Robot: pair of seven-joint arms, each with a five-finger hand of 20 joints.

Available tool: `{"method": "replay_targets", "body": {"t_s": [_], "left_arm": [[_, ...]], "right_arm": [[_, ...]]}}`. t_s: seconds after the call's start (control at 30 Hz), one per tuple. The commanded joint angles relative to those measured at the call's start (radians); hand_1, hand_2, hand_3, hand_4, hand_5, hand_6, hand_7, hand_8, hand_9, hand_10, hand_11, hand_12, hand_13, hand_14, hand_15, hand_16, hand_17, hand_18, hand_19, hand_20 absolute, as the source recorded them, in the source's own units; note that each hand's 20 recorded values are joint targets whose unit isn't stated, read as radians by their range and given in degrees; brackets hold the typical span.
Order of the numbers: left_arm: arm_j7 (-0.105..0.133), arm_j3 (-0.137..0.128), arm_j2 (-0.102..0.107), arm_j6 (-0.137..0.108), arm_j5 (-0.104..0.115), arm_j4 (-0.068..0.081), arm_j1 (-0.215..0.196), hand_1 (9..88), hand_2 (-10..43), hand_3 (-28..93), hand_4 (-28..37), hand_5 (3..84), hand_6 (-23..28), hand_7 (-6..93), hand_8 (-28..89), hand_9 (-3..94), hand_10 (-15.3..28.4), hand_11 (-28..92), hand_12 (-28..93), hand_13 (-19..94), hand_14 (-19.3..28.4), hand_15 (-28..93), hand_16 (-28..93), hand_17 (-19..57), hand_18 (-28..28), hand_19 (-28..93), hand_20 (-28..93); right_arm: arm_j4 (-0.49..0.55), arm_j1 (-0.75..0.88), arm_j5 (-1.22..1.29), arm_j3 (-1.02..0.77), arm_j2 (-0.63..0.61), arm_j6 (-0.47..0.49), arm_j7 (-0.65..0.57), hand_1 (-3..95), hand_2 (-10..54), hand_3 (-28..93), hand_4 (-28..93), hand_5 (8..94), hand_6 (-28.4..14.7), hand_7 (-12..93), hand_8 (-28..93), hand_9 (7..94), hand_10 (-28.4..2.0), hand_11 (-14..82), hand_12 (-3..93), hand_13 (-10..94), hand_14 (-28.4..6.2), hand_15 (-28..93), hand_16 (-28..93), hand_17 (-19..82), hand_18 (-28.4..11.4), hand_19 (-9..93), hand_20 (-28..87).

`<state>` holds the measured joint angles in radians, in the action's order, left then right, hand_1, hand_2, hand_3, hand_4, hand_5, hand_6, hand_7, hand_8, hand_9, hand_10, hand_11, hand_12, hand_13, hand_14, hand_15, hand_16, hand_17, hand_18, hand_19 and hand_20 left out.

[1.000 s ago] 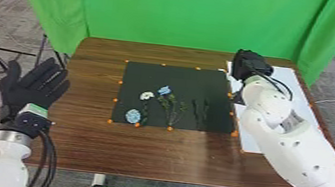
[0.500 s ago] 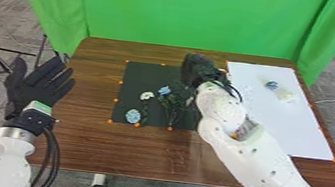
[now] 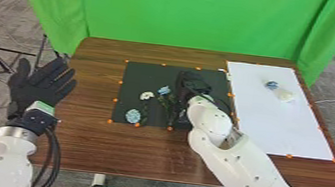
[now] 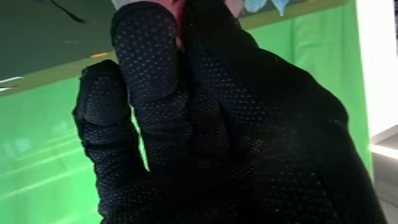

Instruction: Arrange flowers

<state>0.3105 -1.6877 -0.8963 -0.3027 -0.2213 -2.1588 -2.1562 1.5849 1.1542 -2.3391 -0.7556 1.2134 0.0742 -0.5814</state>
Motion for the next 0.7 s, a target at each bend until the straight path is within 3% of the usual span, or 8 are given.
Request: {"method": "replay_targets", "body": {"t_s": [0.03,0.1,0.13,0.33,0.4,0.53,0.6,0.7], "left_arm": [[-0.015,-0.006,-0.004,-0.005,-0.001,-0.001,-0.005,25.6,15.1,68,-28.3,41.1,8.2,20.7,-10,32.9,14.1,27,12,21,13.4,42,-7,-5.9,13.4,35,14],[-0.018,-0.008,-0.006,-0.035,-0.004,-0.009,-0.007,26.7,14.9,68,-28.3,40.2,7.2,21.0,-10,32.2,13.8,26,12,20,13.2,42,-7,-5.9,13.4,35,13],[-0.014,-0.008,-0.006,-0.044,0.007,-0.012,-0.008,27.5,14.8,68,-28.3,39.9,6.7,21.1,-10,32.0,13.7,27,12,20,13.2,42,-7,-5.9,13.4,35,13],[-0.017,-0.008,-0.013,-0.035,0.011,-0.01,-0.01,27.9,14.6,68,-28.3,39.7,6.1,22.2,-11,31.4,13.6,27,12,19,13.0,42,-8,-5.9,13.3,35,13],[-0.031,-0.019,-0.016,-0.003,-0.011,-0.006,-0.018,27.7,14.3,68,-28.3,39.0,6.2,21.7,-11,30.5,13.4,27,12,18,12.9,42,-8,-6.0,13.3,35,13],[-0.025,-0.018,-0.011,-0.002,-0.006,-0.008,-0.019,27.4,13.7,67,-28.3,37.3,5.9,20.4,-11,27.9,13.1,26,12,15,12.1,39,-8,-6.3,13.0,34,13],[-0.045,-0.028,-0.016,0.035,-0.026,-0.003,-0.023,27.3,13.5,67,-28.3,36.8,6.0,20.1,-11,27.6,13.2,25,11,14,12.1,39,-8,-6.1,12.8,34,13],[-0.048,-0.027,-0.019,0.031,-0.021,-0.004,-0.019,27.2,13.6,68,-28.3,36.4,6.7,19.4,-10,27.2,13.3,25,12,14,11.9,38,-8,-6.4,12.7,33,13]], "right_arm": [[0.038,-0.006,0.006,-0.02,0.006,0.048,-0.012,65.3,-9.5,68,-28,70.1,-2.2,28,-1,81.2,-9.1,9.0,38.7,75,-3.7,41,44,39,-21.0,80,39],[0.048,-0.005,0.007,-0.022,0.006,0.075,-0.007,64.5,-9.5,68,-28,69.1,-2.3,27,-2,79.7,-9.4,7.8,36.1,74,-4.1,42,43,39,-21.4,80,39],[0.056,-0.004,0.003,-0.025,0.004,0.096,0.0,63.9,-9.5,68,-28,68.2,-2.2,25,-2,78.7,-9.6,7.4,34.9,73,-4.2,43,42,38,-21.7,81,39],[0.074,0.002,0.007,-0.03,-0.002,0.12,-0.009,61.9,-9.5,67,-28,65.7,-1.9,22,-10,71.2,-12.2,14.6,22.6,71,-4.5,44,40,37,-22.7,82,38],[0.077,0.002,0.01,-0.034,-0.006,0.123,-0.013,61.3,-9.5,68,-28,65.1,-1.9,21,-13,67.9,-13.7,16.4,17.8,70,-4.8,44,39,37,-22.9,82,37],[0.085,-0.002,0.012,-0.038,-0.014,0.132,-0.018,59.7,-9.5,68,-28,64.0,-2.3,21,-14,63.2,-14.6,14.5,15.0,70,-4.9,45,39,36,-23.0,83,37],[0.092,0.001,0.017,-0.043,-0.019,0.134,-0.02,59.4,-9.5,68,-28,63.3,-2.6,21,-14,61.9,-15.0,13.8,14.6,69,-5.0,45,38,36,-23.1,82,37],[0.085,-0.003,0.004,-0.034,-0.02,0.112,-0.033,59.3,-9.5,66,-28,62.9,-2.7,21,-14,61.7,-15.0,14.6,14.9,68,-5.3,45,38,36,-23.3,82,37]]}}
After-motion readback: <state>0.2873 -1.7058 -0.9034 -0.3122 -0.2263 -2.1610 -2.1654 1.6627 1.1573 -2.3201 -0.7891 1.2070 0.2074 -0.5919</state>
